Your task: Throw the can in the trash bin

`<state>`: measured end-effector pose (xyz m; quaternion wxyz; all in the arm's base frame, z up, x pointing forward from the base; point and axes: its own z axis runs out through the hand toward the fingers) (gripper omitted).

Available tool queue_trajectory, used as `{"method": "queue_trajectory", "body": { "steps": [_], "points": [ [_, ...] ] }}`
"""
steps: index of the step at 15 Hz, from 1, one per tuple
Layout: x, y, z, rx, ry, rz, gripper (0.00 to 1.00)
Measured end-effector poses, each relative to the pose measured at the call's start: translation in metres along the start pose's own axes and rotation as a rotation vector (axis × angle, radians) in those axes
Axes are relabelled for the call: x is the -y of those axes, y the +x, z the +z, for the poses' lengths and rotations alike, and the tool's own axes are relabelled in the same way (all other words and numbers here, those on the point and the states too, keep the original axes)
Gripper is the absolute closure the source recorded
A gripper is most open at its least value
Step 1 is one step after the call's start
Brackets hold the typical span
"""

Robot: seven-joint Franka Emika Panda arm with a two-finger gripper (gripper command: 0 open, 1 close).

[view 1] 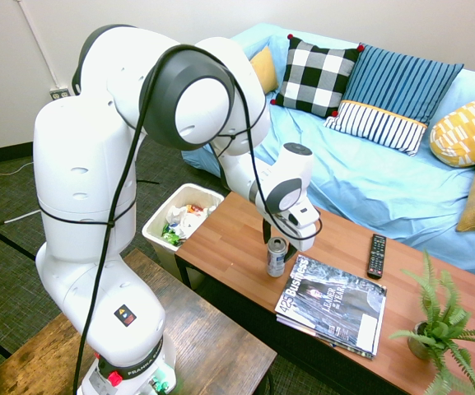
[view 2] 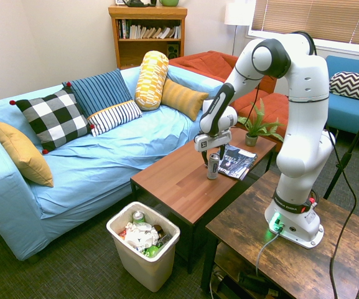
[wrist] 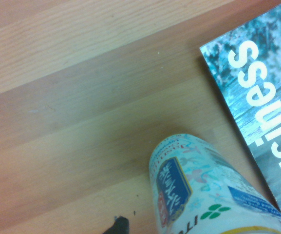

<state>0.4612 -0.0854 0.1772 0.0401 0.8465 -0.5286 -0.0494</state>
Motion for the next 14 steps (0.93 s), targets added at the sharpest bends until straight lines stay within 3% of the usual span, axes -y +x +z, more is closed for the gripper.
{"method": "queue_trajectory", "body": {
  "steps": [5, 6, 14],
  "points": [
    [0.0015, -0.0028, 0.0023, 0.009, 0.0, -0.007, 0.0],
    [0.0003, -0.0013, 0.0026, 0.01, 0.001, -0.006, 1.0],
    [-0.0009, 0.0, 0.0038, 0.022, 0.005, -0.021, 1.0]
  ]
}}
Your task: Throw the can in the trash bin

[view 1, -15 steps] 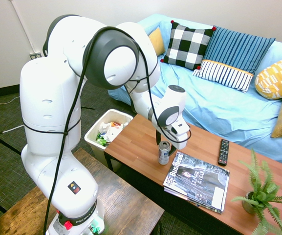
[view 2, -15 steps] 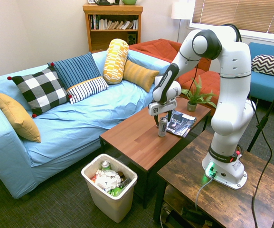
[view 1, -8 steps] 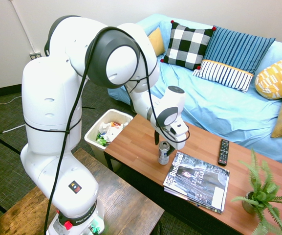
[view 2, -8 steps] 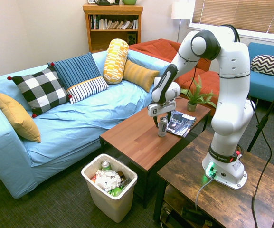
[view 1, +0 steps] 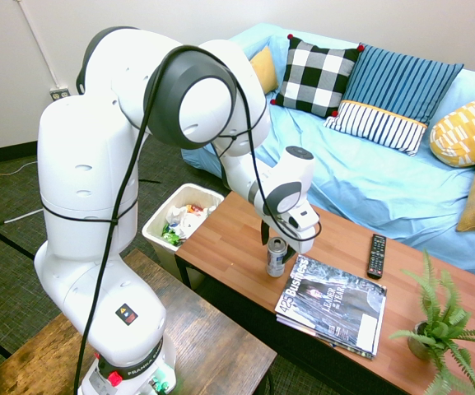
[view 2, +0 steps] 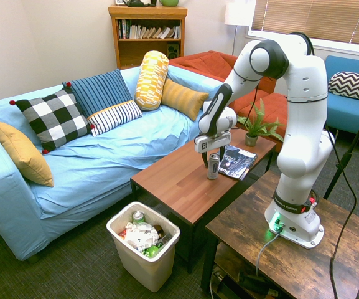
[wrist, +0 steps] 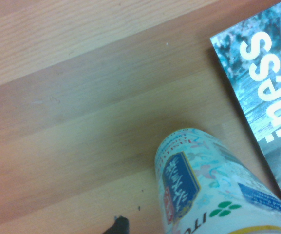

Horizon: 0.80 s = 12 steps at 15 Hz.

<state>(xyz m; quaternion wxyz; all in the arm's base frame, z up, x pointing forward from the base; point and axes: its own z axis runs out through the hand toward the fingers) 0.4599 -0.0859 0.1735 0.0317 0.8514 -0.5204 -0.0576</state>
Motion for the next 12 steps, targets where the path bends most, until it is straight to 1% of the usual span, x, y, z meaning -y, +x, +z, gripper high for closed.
{"method": "queue_trajectory", "body": {
  "steps": [8, 10, 12],
  "points": [
    [0.007, -0.004, -0.005, -0.006, 0.005, -0.017, 1.0],
    [0.016, -0.013, -0.022, -0.018, 0.023, -0.04, 1.0],
    [0.03, -0.033, -0.057, -0.045, 0.046, -0.082, 1.0]
  ]
}}
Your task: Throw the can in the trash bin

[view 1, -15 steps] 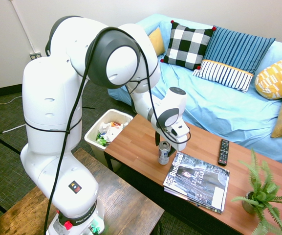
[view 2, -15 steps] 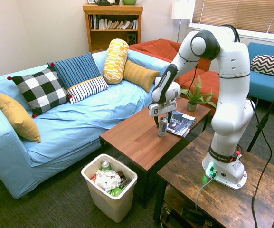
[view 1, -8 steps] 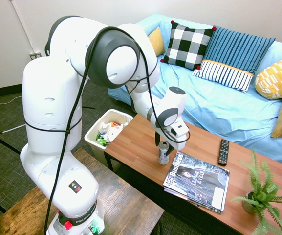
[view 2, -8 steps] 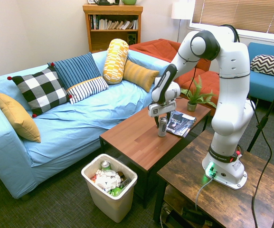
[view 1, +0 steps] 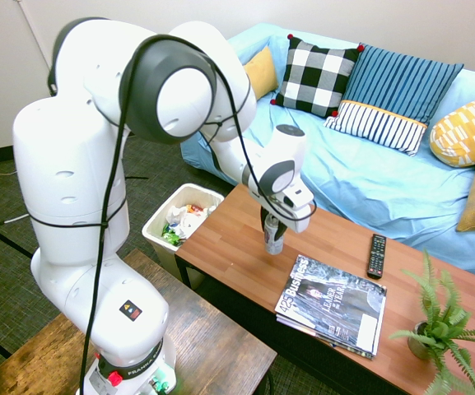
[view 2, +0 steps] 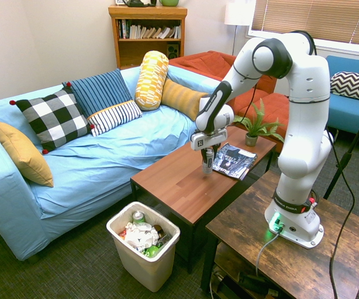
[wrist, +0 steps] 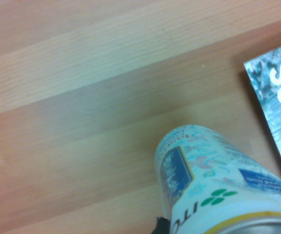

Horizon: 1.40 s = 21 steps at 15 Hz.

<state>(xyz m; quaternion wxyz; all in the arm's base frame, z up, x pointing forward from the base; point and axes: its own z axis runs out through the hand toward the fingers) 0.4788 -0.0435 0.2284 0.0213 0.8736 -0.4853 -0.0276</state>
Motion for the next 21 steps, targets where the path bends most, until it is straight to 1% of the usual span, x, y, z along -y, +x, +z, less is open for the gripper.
{"method": "queue_trajectory", "body": {
  "steps": [3, 10, 14, 17, 21],
  "points": [
    [0.035, -0.04, -0.049, -0.062, 0.026, -0.064, 1.0],
    [0.125, -0.144, -0.1, -0.155, 0.058, -0.215, 1.0],
    [0.174, -0.219, -0.14, -0.204, 0.081, -0.288, 1.0],
    [0.196, -0.268, -0.135, -0.207, 0.077, -0.339, 1.0],
    [0.214, -0.328, -0.097, -0.22, 0.044, -0.395, 1.0]
  ]
}}
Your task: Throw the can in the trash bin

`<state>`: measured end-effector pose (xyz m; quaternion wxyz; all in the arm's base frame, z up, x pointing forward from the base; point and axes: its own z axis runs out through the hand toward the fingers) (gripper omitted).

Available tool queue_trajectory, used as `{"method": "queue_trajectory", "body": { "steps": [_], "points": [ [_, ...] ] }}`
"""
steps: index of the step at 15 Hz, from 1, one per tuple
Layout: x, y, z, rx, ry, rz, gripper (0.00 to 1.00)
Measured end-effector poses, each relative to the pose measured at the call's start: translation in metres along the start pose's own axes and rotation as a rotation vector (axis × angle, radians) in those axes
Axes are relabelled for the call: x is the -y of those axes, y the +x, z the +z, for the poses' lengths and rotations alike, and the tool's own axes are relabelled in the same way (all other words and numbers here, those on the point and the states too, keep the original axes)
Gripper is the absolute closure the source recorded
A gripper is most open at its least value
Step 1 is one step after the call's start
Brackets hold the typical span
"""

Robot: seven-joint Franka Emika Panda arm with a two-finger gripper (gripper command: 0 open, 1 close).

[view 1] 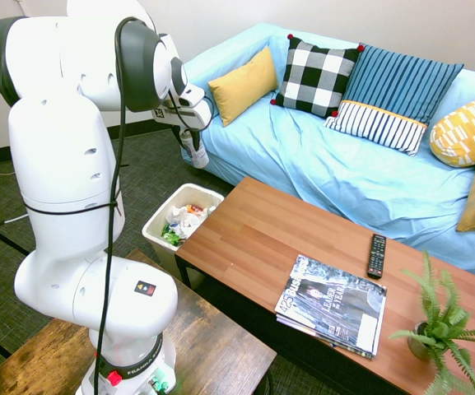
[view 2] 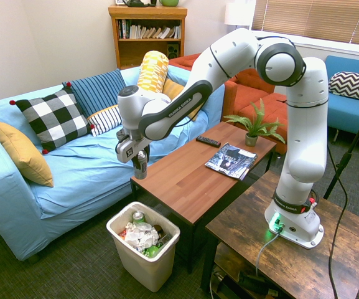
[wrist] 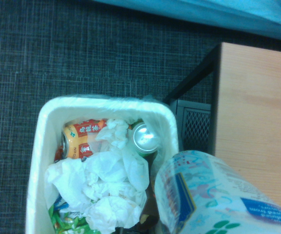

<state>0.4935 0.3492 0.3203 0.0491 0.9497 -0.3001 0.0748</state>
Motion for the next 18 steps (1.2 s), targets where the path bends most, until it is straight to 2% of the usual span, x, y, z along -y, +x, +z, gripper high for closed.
{"method": "queue_trajectory", "body": {
  "steps": [4, 5, 8, 18],
  "points": [
    [0.023, -0.038, 0.039, 0.004, -0.046, -0.04, 1.0],
    [0.027, -0.042, 0.048, 0.004, -0.056, -0.045, 0.0],
    [0.036, -0.048, 0.06, 0.007, -0.071, -0.052, 0.0],
    [0.041, -0.044, 0.057, -0.003, -0.091, -0.048, 0.0]
  ]
}}
